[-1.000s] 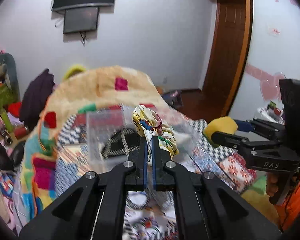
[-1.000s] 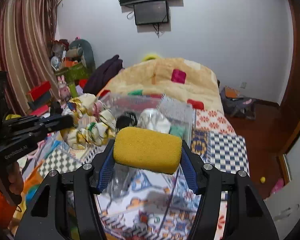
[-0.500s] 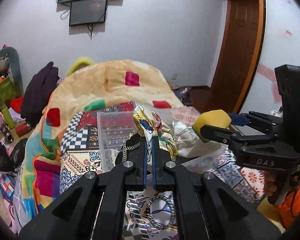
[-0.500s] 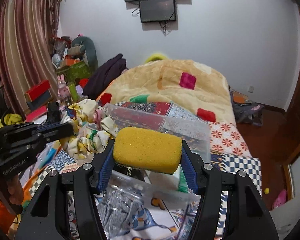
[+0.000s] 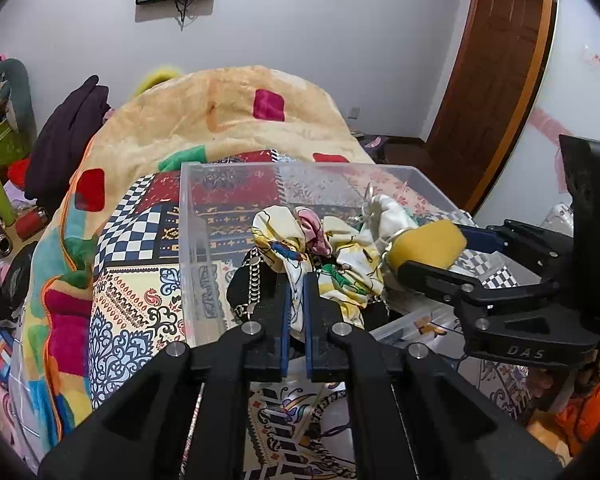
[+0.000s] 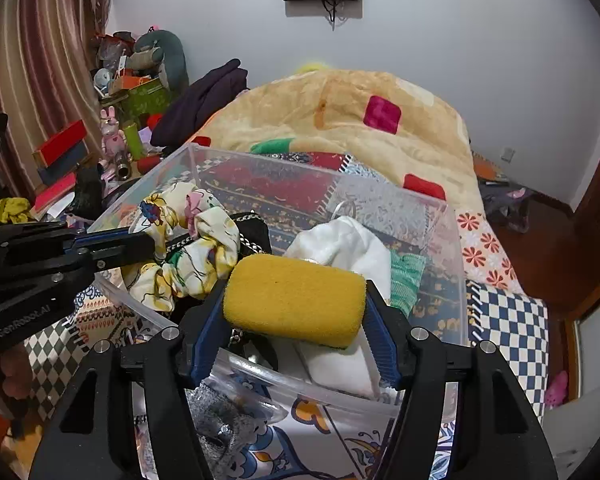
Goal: Organize soft objects
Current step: 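Drop the scrunchie into the clear box with the left tool while the right tool releases the sponge inside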
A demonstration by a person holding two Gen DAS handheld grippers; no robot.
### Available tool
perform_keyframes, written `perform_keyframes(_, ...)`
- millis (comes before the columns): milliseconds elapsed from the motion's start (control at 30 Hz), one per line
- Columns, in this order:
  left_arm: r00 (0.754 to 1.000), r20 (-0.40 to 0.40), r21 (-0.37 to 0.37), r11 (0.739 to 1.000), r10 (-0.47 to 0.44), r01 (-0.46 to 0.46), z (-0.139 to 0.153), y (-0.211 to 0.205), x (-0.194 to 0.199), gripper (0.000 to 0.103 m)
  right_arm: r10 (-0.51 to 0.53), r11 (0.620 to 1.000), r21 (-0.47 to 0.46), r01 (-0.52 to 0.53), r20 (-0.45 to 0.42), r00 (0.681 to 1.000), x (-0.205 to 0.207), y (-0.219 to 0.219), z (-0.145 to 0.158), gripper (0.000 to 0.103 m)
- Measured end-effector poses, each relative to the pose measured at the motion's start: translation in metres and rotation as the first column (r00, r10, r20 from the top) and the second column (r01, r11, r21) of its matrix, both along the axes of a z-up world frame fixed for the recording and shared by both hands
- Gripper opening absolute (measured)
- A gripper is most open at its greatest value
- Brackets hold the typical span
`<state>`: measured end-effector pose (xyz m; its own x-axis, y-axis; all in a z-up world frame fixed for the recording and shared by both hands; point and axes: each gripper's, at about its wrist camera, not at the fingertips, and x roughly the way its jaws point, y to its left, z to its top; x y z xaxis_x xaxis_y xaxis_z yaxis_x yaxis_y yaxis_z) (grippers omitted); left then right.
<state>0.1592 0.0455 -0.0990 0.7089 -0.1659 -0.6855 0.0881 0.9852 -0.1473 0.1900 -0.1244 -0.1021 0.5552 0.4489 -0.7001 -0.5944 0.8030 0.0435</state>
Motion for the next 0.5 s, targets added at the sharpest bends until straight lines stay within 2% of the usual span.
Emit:
perform_keyframes(167, 1.000, -0.002, -0.002, 1.000, -0.010, 0.010, 0.008, -0.003, -0.005, 0.008, -0.010, 1.000, -0.006, 0.010, 0.004, 1.000, -0.002, -0.004, 0.002, 0.075)
perform_keyframes(233, 1.000, 0.011, 0.008, 1.000, -0.009, 0.009, 0.014, -0.003, -0.011, 0.014, -0.010, 1.000, -0.006, 0.011, 0.015, 1.000, -0.004, -0.005, 0.005, 0.078)
perform_keyframes(333, 0.999, 0.042, 0.015, 1.000, -0.002, 0.001, 0.026, -0.003, -0.022, 0.031, -0.012, 1.000, 0.000, 0.012, 0.037, 0.999, -0.010, -0.008, 0.013, 0.082)
perform_keyframes(400, 0.998, 0.060, 0.015, 1.000, 0.006, -0.007, 0.033, -0.002, -0.028, 0.047, -0.015, 1.000, 0.010, 0.015, 0.055, 0.998, -0.013, -0.010, 0.019, 0.084)
perform_keyframes(500, 0.996, 0.087, 0.026, 0.999, 0.020, -0.022, 0.044, -0.002, -0.039, 0.056, -0.023, 0.999, 0.028, 0.021, 0.084, 0.996, -0.021, -0.015, 0.030, 0.089)
